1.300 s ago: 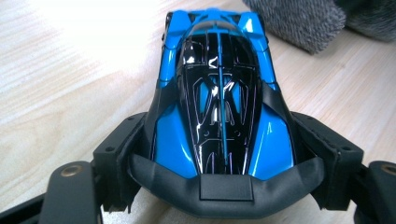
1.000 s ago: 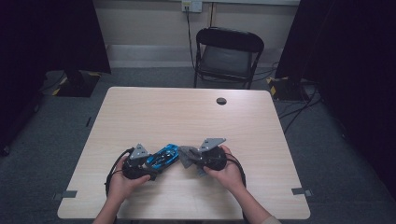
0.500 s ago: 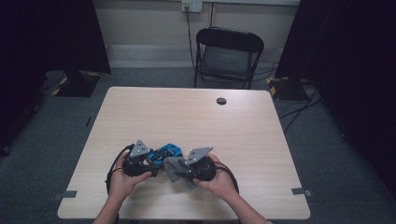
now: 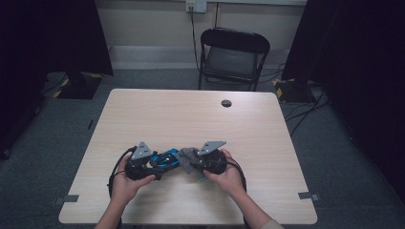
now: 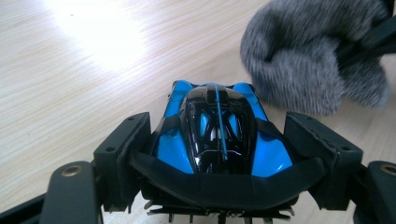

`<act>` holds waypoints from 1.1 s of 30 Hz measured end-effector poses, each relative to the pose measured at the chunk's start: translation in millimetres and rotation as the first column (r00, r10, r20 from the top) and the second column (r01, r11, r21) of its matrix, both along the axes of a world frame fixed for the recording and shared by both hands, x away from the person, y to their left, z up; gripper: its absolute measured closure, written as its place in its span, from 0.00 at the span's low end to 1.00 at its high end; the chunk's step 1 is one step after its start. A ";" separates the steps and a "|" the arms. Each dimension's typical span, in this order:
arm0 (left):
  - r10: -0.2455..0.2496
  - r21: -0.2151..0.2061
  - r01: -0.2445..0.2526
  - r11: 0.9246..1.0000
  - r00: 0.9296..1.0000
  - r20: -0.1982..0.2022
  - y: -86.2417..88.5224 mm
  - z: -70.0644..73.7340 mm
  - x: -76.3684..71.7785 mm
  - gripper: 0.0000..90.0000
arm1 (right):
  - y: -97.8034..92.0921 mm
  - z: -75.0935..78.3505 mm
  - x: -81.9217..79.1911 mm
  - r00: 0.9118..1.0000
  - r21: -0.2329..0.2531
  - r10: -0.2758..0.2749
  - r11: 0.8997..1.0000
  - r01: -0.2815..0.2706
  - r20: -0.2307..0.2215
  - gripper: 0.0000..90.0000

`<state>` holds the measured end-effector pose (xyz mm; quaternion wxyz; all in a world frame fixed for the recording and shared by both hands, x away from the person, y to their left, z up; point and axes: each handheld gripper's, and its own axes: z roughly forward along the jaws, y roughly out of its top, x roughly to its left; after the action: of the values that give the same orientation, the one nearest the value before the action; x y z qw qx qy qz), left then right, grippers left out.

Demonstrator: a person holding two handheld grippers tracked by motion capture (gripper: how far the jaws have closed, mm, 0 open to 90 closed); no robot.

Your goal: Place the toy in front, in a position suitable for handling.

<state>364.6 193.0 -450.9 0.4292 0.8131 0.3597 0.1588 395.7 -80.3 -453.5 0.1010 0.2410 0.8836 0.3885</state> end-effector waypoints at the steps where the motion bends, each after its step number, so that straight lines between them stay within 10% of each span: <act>1: 0.004 -0.003 -0.004 1.000 1.000 0.000 0.0 -0.4 0.5 0.27 | -1.2 2.8 -1.6 1.000 0.011 0.009 1.000 -0.009 0.001 0.86; 10: 0.003 0.007 -0.003 1.000 1.000 -0.010 -5.7 -6.0 0.3 0.27 | 38.7 -1.6 -35.9 0.978 -0.017 0.202 0.979 -0.203 -0.048 0.86; 20: 0.000 0.012 0.000 1.000 1.000 -0.023 -3.1 -9.9 -1.9 0.27 | 35.5 -10.8 -10.1 0.996 -0.105 0.080 0.991 -0.083 -0.035 0.86; 33: 0.001 0.008 0.000 1.000 0.999 -0.041 -0.5 -13.3 -1.1 0.27 | -0.5 -6.8 11.5 0.999 -0.135 -0.037 0.990 0.037 -0.001 0.86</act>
<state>363.6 192.5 -464.2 0.4185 0.8178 0.3681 0.1435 407.2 -80.8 -460.3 0.1227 0.2506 0.9035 0.3254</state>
